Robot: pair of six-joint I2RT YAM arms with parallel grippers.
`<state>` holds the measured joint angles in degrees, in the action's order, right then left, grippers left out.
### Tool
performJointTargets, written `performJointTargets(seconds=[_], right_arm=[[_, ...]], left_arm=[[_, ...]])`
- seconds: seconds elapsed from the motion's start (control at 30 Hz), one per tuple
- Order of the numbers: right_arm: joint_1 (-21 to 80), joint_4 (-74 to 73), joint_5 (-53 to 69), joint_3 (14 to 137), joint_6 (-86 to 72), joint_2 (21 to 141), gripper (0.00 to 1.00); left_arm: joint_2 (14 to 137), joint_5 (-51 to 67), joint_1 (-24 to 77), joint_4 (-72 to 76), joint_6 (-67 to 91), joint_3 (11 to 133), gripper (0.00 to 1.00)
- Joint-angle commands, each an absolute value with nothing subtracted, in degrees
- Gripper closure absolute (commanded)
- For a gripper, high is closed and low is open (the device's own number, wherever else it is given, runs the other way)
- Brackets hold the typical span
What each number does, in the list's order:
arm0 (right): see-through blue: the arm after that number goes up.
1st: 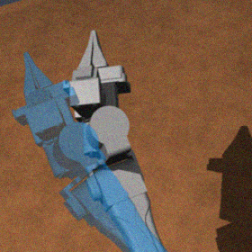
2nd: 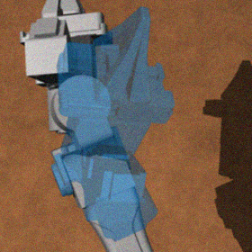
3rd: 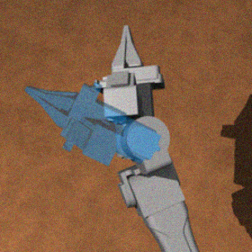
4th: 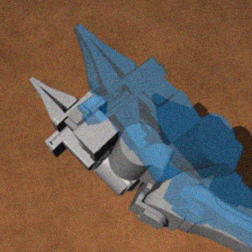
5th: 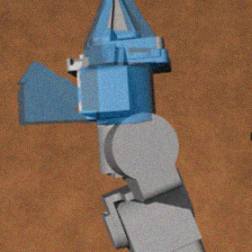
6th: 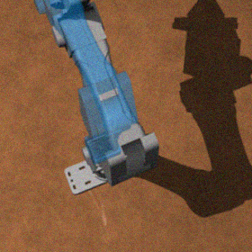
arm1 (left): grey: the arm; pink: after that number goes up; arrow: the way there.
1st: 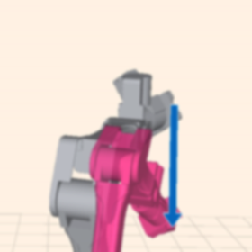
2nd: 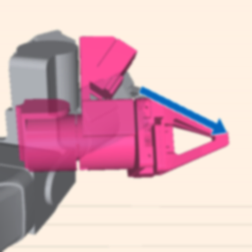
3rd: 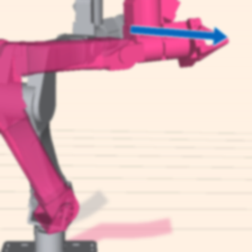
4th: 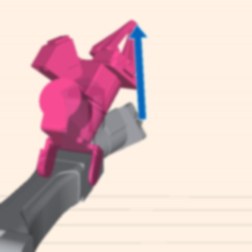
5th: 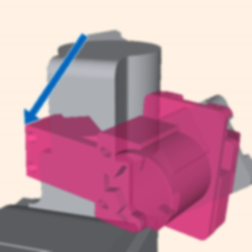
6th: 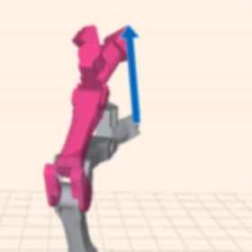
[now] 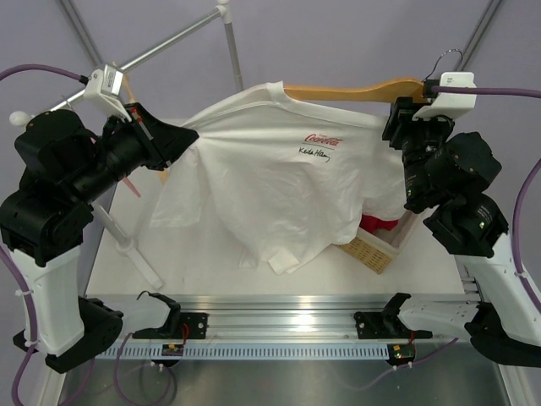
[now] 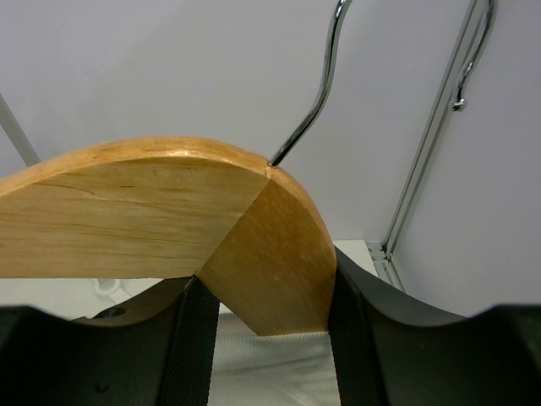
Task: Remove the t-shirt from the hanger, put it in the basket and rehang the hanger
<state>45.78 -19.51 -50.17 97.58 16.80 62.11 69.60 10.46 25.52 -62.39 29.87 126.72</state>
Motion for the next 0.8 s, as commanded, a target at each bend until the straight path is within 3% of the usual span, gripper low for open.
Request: performJointTargets(seconds=[0.0, 0.77], right_arm=[[41.4, -10.3, -64.9, 104.1, 11.9, 58.9, 1.00], [40.0, -2.7, -70.7, 104.1, 16.9, 57.2, 1.00]], left_arm=[[68.4, -3.9, 24.3, -68.8, 28.1, 129.2, 1.00], [70.8, -14.2, 24.3, -77.6, 29.4, 133.9, 1.00]])
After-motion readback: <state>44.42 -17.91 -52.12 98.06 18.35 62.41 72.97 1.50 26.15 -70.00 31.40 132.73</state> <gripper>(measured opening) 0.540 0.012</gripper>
